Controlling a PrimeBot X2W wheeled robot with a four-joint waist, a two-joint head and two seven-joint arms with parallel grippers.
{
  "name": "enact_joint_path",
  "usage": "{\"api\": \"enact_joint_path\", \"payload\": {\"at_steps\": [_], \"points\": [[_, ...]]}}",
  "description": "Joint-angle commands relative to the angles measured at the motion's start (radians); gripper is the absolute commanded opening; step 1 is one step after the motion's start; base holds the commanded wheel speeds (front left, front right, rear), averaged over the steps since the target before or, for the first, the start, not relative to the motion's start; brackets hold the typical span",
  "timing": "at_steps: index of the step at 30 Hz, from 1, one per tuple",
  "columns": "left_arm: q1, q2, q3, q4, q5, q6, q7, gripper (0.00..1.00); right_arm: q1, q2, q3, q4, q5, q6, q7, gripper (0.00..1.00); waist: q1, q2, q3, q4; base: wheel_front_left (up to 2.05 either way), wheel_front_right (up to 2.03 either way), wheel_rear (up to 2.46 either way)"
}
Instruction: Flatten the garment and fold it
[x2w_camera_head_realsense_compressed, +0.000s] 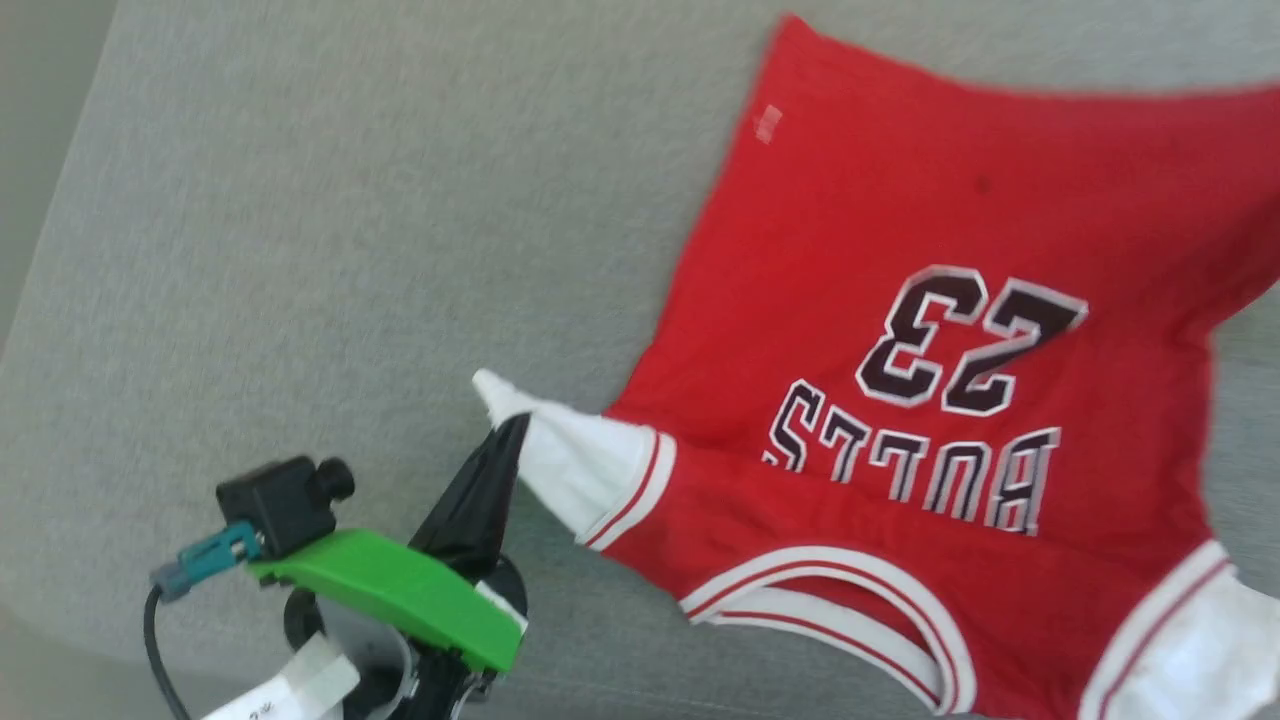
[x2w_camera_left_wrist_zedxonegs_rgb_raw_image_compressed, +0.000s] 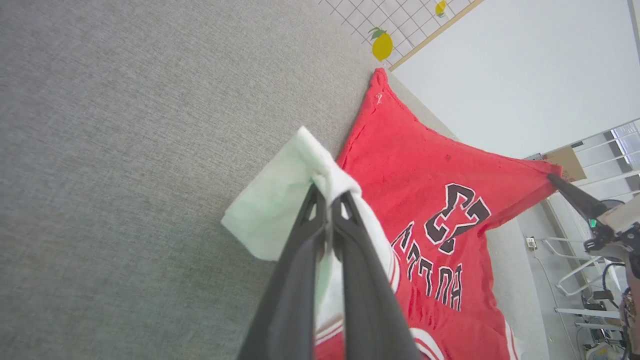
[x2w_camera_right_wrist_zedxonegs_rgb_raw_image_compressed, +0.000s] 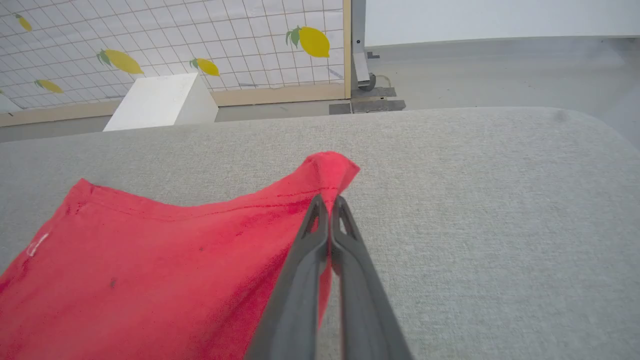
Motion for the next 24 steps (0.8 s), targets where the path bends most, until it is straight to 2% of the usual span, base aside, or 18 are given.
{"api": "enact_joint_path", "payload": {"at_steps": [1,9,15,18,24], "points": [[0.016,0.005,0.008,-0.004,-0.007,0.006,-0.005,0.00,0.050,0.014,-0.017,-0.033,0.017,-0.002,0.000,0.00,0.0000,0.0000,-0.105,-0.092,0.00,0.00,0.00],[0.086,0.021,0.030,-0.036,-0.019,0.028,-0.005,0.00,0.381,0.124,-0.150,-0.274,0.090,-0.002,0.046,0.00,0.0000,0.0000,-0.160,-0.155,0.00,0.00,0.00],[0.119,0.031,0.038,-0.055,-0.024,0.036,-0.002,0.00,0.601,0.220,-0.261,-0.401,0.155,-0.002,0.069,0.00,0.0000,0.0000,-0.169,-0.169,0.00,0.00,0.00],[0.132,0.035,0.042,-0.062,-0.025,0.042,-0.001,0.00,0.688,0.233,-0.270,-0.391,0.178,-0.002,0.059,0.00,0.0000,0.0000,-0.172,-0.176,0.00,0.00,0.00],[0.139,0.042,0.035,-0.061,-0.018,0.052,0.009,0.00,0.753,0.235,-0.158,-0.243,0.139,-0.002,-0.045,0.00,0.0000,0.0000,-0.187,-0.185,0.00,0.00,0.00]]}}
